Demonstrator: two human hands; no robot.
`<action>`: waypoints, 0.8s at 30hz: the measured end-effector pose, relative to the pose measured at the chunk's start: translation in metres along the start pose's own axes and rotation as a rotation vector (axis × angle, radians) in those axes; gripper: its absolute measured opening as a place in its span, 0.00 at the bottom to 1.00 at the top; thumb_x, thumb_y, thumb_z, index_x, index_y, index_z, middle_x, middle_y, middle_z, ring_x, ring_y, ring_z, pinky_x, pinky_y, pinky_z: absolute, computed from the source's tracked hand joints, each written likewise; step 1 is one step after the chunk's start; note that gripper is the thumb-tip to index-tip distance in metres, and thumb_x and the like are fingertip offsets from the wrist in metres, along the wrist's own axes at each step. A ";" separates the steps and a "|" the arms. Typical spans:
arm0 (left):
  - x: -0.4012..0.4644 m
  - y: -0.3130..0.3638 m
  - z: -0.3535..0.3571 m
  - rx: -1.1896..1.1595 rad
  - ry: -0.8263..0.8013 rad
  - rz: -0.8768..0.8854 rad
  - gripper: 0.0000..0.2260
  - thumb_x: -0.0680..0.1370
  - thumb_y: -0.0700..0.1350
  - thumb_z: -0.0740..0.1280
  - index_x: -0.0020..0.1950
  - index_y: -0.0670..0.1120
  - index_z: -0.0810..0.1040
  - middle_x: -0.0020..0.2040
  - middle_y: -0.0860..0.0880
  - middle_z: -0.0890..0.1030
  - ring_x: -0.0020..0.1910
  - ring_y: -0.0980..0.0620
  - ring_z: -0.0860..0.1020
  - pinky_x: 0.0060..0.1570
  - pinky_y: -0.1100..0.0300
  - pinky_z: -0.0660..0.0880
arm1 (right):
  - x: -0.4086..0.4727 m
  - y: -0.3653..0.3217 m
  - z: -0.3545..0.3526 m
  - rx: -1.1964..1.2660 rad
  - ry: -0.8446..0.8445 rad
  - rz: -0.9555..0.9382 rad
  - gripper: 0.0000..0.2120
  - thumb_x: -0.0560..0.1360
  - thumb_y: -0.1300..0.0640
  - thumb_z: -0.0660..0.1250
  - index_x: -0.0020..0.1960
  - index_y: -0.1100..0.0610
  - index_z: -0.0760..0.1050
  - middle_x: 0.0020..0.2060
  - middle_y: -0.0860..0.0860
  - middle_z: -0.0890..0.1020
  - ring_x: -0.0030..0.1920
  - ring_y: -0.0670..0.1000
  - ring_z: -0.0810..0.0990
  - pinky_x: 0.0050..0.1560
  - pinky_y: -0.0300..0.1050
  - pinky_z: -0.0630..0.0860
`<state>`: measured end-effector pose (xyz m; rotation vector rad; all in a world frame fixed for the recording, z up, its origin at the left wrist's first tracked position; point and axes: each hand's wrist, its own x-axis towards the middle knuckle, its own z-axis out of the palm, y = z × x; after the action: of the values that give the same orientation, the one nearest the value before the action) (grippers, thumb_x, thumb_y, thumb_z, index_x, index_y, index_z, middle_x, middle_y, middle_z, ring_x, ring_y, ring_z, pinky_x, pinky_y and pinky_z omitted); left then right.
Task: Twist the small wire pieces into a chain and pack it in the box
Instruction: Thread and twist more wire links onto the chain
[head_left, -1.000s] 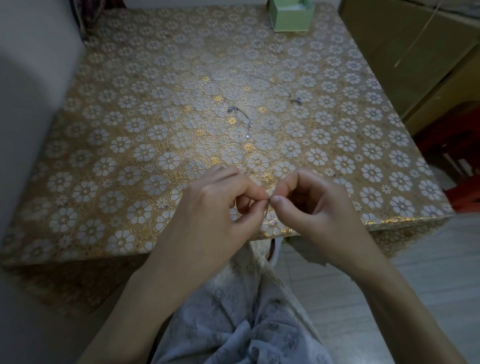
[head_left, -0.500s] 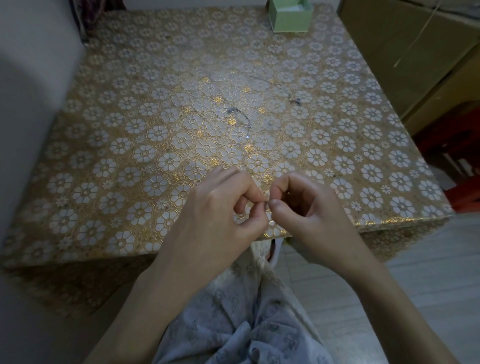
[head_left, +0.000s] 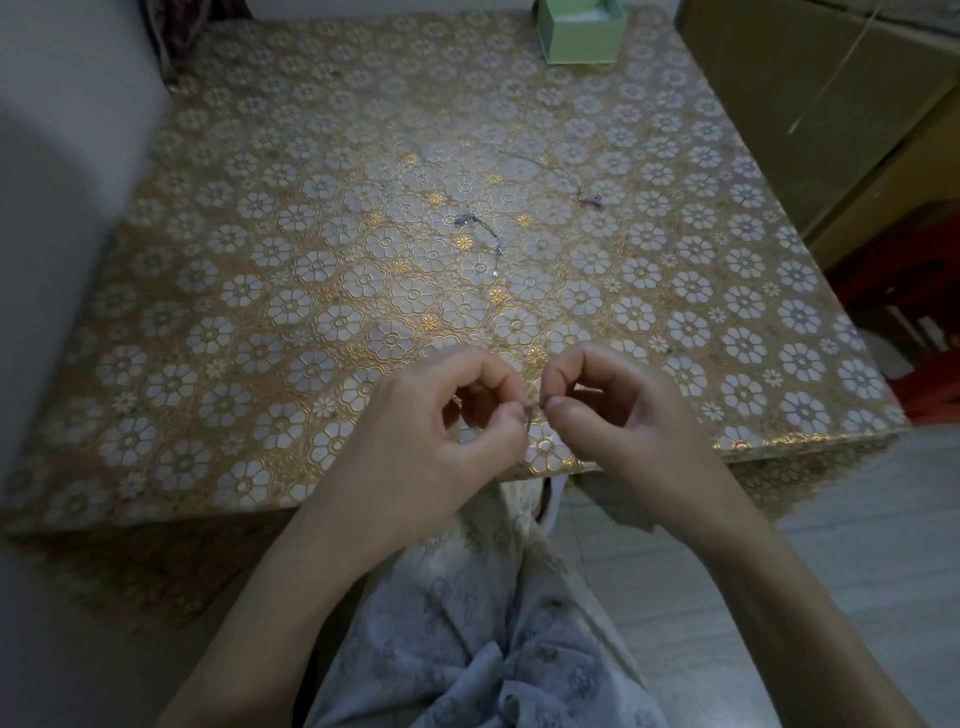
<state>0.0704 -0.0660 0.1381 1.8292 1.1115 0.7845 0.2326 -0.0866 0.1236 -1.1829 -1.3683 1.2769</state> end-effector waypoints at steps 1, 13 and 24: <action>0.000 0.000 0.000 -0.028 -0.015 -0.019 0.02 0.69 0.46 0.65 0.37 0.51 0.75 0.31 0.60 0.75 0.29 0.61 0.71 0.31 0.73 0.65 | -0.001 -0.001 -0.001 0.024 -0.011 0.007 0.03 0.69 0.63 0.62 0.37 0.61 0.71 0.27 0.44 0.71 0.27 0.42 0.66 0.28 0.33 0.64; 0.000 -0.001 -0.002 -0.248 -0.096 -0.137 0.03 0.70 0.47 0.65 0.38 0.50 0.78 0.28 0.56 0.73 0.28 0.58 0.68 0.27 0.67 0.65 | -0.002 -0.005 -0.002 0.244 -0.056 0.072 0.02 0.70 0.62 0.63 0.41 0.60 0.73 0.24 0.46 0.73 0.24 0.42 0.69 0.26 0.32 0.65; 0.000 0.002 -0.004 -0.054 -0.058 -0.044 0.04 0.67 0.51 0.66 0.35 0.52 0.76 0.30 0.58 0.75 0.28 0.61 0.70 0.30 0.73 0.64 | -0.005 -0.011 -0.001 -0.012 -0.117 0.036 0.04 0.70 0.59 0.65 0.38 0.59 0.74 0.22 0.46 0.72 0.22 0.42 0.65 0.23 0.33 0.62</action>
<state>0.0682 -0.0651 0.1417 1.7658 1.0799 0.7238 0.2339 -0.0912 0.1344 -1.1607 -1.4467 1.3837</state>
